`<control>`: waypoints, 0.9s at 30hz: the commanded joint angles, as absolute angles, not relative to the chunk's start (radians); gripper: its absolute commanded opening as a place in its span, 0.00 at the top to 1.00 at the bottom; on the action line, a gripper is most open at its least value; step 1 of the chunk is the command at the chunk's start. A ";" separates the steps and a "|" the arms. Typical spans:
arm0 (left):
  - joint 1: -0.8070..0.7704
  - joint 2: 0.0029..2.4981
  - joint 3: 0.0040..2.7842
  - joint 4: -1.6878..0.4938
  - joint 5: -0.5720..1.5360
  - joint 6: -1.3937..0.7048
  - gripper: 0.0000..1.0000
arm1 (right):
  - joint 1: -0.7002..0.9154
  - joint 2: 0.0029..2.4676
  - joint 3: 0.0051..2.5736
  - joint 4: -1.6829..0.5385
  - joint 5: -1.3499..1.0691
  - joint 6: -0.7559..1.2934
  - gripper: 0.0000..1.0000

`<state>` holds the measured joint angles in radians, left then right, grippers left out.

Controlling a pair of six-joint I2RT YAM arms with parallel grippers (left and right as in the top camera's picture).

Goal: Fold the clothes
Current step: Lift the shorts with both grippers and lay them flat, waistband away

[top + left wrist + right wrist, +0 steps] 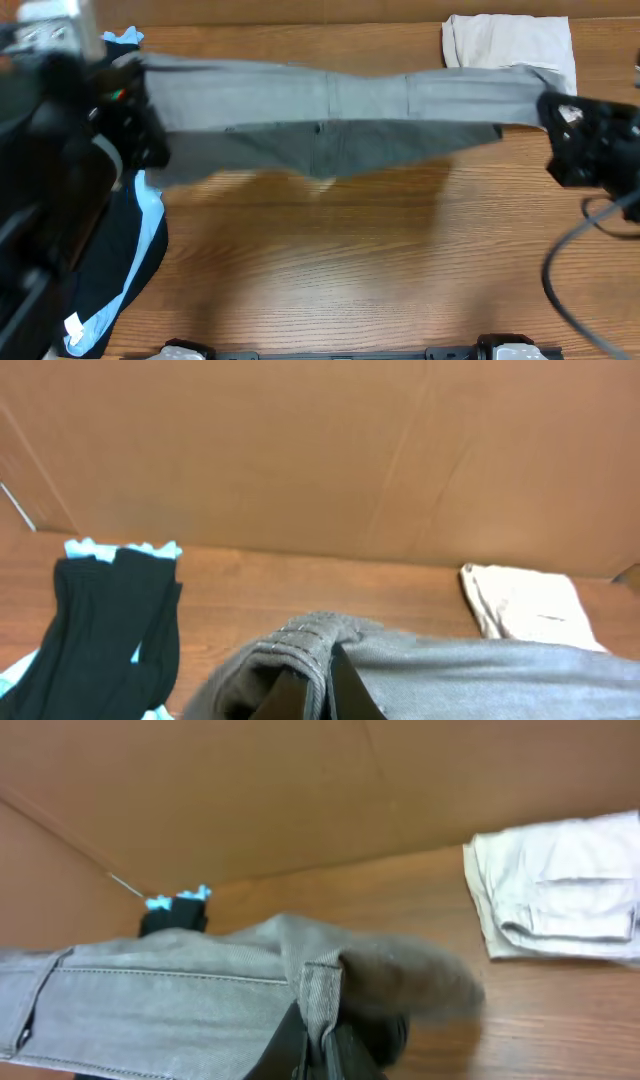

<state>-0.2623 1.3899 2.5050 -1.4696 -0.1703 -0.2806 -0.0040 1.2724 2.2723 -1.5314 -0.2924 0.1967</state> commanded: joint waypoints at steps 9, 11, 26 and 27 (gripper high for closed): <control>-0.236 1.213 2.557 -1.575 -0.473 -0.296 0.96 | -0.028 1.238 2.563 -1.694 -0.064 0.182 0.96; -0.236 1.224 2.546 -1.635 -0.491 -0.337 0.96 | -0.028 1.237 2.553 -1.694 -0.065 0.183 0.96; -0.236 1.515 2.194 -1.674 -0.505 -0.431 0.96 | -0.028 1.563 2.246 -1.680 -0.136 0.112 0.96; -0.236 1.562 2.170 -1.660 -0.505 -0.431 0.96 | -0.028 1.613 2.220 -1.665 -0.151 0.094 0.96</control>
<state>-0.2623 1.4937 2.2177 -1.6592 -0.2737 -0.4137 0.0013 1.5318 2.2665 -1.6909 -0.3290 0.1467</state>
